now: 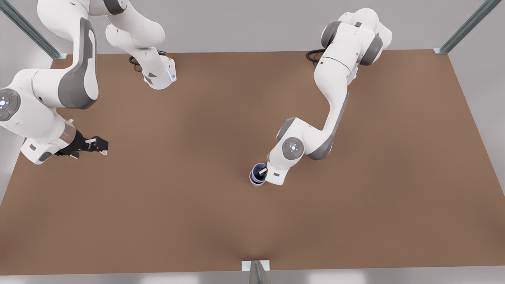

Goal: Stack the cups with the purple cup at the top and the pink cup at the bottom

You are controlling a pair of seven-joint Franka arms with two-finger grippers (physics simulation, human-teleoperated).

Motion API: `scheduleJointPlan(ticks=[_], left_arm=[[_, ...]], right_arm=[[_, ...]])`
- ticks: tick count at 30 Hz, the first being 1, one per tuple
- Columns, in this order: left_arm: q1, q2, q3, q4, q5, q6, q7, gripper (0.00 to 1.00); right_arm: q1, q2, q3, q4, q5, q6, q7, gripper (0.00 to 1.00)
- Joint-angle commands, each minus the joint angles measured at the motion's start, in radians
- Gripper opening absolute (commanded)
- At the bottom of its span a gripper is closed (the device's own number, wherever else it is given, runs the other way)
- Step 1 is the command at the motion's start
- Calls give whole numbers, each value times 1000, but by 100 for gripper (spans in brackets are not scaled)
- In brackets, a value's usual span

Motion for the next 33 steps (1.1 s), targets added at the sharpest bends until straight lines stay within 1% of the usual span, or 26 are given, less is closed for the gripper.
scheduleJointPlan(ticks=[1,4,5,7,8,20,21,23,33], left_arm=[[0,0,1,0,-27,2,1,21],[0,1,0,-2,-27,2,1,21],[0,1,0,-2,-27,2,1,28],[0,1,0,-2,-27,2,0,36],[0,1,0,-2,-27,2,1,42],[-8,8,0,-5,-29,2,1,42],[-8,8,0,-5,-29,2,0,53],[-8,6,0,-5,-27,0,1,100],[-8,5,0,-3,-27,-3,1,100]], right_arm=[[-2,0,0,0,2,0,0,100],[-40,1,0,0,19,2,-41,100],[-45,1,0,0,20,2,-43,100],[-48,14,0,0,20,2,-43,100],[-46,17,0,0,20,5,-43,100],[-46,15,2,2,19,9,-44,100],[-48,17,0,2,19,8,-55,100],[-48,17,0,3,20,9,-64,100],[-42,20,3,11,23,11,-50,100]])
